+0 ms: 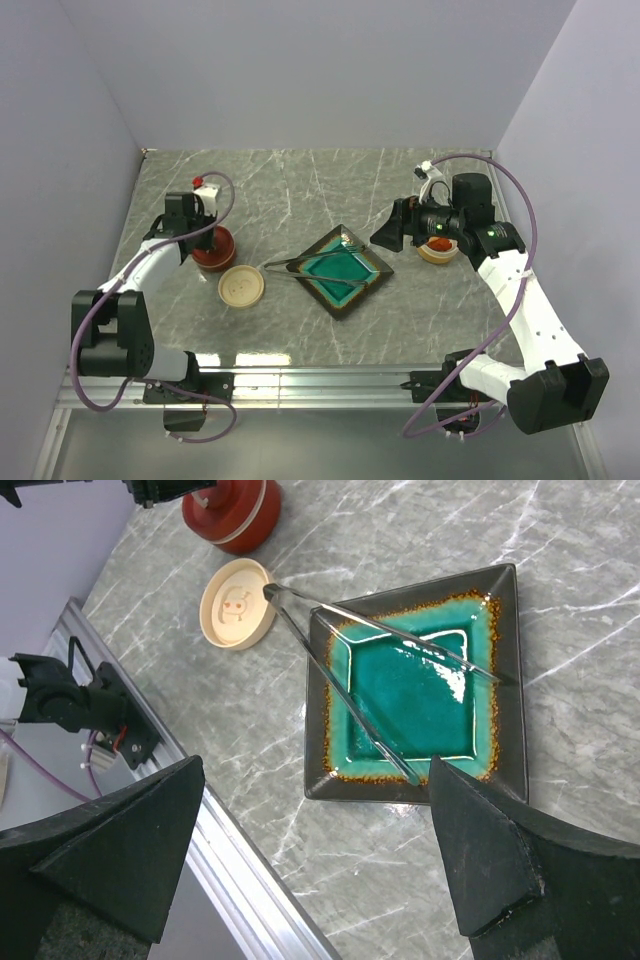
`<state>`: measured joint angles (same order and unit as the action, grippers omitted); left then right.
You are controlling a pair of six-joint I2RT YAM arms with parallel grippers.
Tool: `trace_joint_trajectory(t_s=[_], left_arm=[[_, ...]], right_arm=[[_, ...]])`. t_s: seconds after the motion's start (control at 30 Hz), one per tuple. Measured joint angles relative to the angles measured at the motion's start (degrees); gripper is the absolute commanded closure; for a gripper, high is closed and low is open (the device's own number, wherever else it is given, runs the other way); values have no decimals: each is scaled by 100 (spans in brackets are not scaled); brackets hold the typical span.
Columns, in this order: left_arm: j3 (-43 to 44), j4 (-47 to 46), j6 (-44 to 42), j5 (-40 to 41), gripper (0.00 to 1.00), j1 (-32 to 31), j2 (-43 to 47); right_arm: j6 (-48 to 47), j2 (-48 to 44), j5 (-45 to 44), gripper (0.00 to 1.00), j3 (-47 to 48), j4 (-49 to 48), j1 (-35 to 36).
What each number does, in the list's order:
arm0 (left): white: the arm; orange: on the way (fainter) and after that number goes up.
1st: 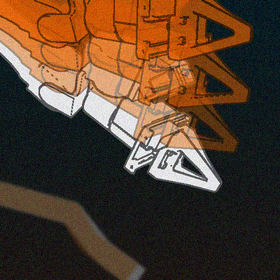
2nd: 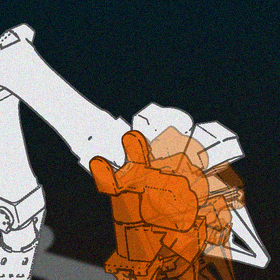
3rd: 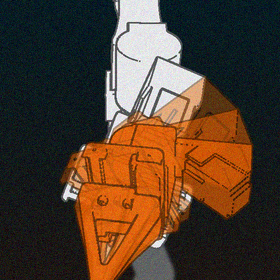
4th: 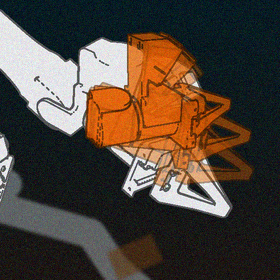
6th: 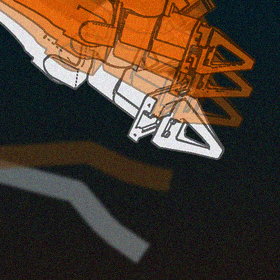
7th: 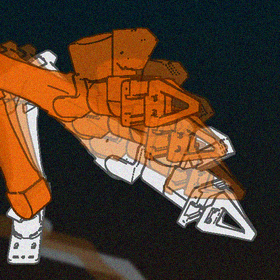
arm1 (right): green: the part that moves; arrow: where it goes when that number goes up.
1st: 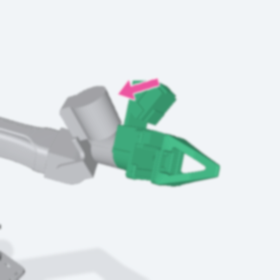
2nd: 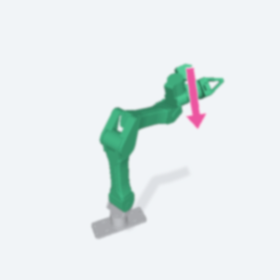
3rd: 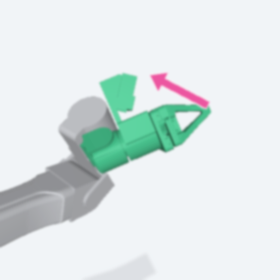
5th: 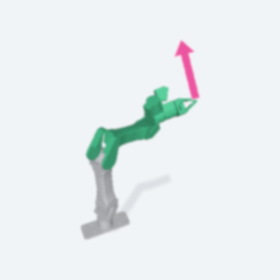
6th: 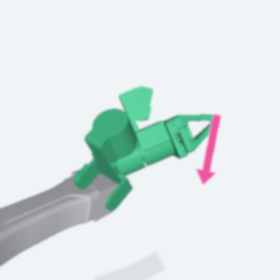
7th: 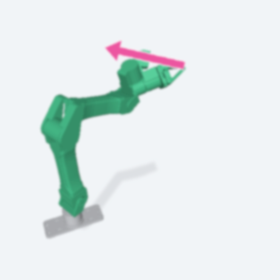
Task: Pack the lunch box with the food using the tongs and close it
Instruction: Put the lid back on the lunch box, then move the lunch box
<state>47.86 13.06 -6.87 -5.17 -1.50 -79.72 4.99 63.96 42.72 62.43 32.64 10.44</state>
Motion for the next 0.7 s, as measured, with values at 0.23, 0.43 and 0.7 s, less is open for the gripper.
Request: trace_joint_trajectory(t_s=[0.23,0.43,0.7], left_arm=[[192,-66,-168,59,100,-28,-258],[328,-210,-249,251,100,-98,-492],[634,-258,-254,472,100,-131,-876]], right_arm=[[0,39,0,0,0,0,0],[0,50,0,0,0,-2,0],[2,61,2,0,0,-4,0]])
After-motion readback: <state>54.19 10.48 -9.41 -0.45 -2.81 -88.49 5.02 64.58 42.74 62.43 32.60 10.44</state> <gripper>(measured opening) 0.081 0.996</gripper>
